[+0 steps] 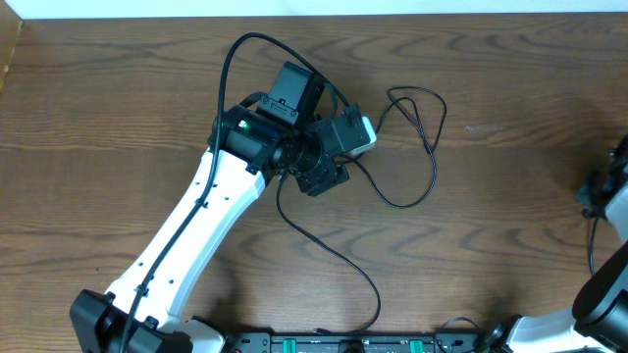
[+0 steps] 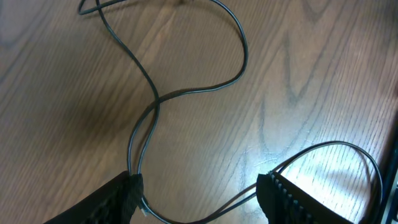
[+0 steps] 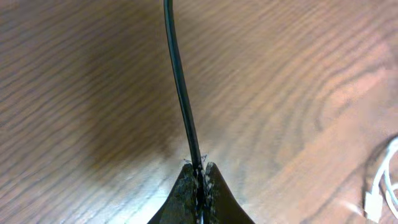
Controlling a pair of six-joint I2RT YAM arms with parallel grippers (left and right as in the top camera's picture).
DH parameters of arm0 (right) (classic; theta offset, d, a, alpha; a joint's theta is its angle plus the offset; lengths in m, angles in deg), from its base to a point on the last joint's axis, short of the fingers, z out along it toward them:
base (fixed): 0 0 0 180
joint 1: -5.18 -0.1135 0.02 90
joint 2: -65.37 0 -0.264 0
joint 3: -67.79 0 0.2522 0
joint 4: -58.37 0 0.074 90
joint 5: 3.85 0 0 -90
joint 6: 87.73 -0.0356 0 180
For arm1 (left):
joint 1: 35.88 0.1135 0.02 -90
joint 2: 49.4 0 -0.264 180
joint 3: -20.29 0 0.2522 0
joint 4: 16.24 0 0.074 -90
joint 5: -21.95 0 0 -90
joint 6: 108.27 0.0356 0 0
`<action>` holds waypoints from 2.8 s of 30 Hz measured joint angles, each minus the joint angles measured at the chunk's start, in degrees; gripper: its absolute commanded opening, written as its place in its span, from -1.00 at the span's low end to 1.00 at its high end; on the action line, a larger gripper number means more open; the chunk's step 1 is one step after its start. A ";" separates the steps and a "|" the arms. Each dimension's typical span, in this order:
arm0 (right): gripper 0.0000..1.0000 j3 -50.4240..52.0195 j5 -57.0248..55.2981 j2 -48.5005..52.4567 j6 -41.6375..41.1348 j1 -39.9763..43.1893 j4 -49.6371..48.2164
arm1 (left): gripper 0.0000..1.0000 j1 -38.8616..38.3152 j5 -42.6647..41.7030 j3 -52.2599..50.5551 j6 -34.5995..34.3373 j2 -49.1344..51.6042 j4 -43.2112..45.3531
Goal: Untangle cables
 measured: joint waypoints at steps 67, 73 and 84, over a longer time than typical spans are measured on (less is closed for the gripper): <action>-0.97 -33.51 14.93 20.57 -5.46 4.02 10.08 | 0.29 0.00 0.00 -0.98 0.00 0.09 -0.66; 0.61 -33.51 12.48 20.57 -3.69 1.11 10.19 | 0.29 0.00 0.00 -0.98 0.00 0.09 -0.66; 0.92 -33.51 11.37 20.57 -2.60 -1.18 10.27 | 0.29 0.00 0.00 -0.98 0.00 0.11 -0.66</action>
